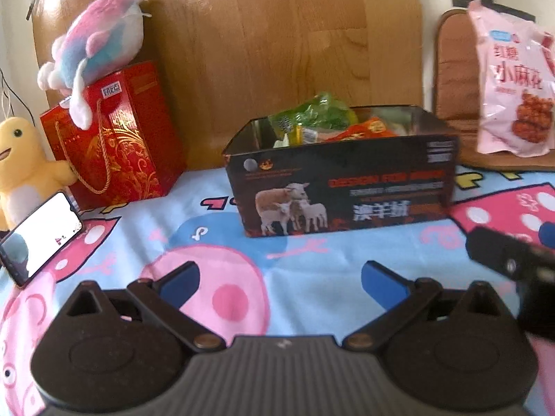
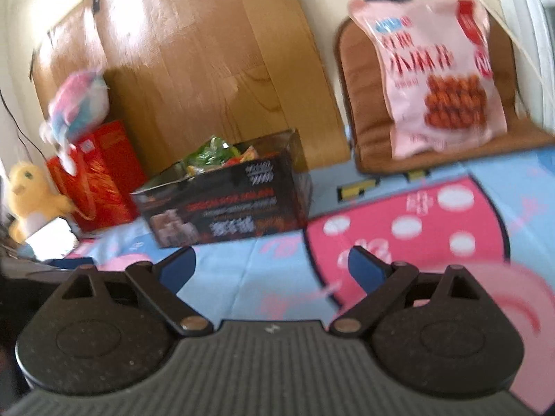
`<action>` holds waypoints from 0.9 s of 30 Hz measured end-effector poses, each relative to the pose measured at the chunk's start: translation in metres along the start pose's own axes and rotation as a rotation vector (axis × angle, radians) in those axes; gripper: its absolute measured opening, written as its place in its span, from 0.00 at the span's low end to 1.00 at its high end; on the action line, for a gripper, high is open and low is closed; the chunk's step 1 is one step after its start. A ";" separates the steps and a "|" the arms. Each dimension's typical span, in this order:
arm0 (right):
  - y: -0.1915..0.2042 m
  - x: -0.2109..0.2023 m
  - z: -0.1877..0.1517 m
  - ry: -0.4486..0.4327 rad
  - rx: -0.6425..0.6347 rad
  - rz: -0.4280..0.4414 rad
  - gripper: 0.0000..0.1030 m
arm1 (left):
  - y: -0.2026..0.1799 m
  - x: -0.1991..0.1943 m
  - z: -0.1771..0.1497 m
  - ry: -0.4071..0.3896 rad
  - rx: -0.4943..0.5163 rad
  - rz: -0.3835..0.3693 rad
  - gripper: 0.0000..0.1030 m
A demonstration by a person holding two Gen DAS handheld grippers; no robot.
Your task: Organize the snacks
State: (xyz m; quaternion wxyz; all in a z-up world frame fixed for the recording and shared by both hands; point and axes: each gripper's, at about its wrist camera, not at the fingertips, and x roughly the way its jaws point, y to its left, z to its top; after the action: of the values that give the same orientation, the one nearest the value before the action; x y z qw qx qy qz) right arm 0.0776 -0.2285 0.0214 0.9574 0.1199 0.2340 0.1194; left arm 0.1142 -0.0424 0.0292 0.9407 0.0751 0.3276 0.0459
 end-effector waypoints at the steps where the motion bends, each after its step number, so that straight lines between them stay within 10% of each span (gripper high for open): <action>1: 0.000 0.008 0.002 -0.008 -0.008 -0.009 0.94 | 0.003 0.005 0.001 0.011 -0.013 -0.010 1.00; 27: -0.005 0.012 0.001 -0.052 0.000 -0.001 0.93 | 0.006 0.014 -0.010 -0.068 -0.017 0.097 1.00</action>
State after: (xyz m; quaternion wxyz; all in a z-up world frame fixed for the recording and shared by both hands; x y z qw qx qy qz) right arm 0.0898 -0.2295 0.0162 0.9631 0.1230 0.2093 0.1159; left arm 0.1185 -0.0335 0.0138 0.9486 0.0842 0.2910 0.0916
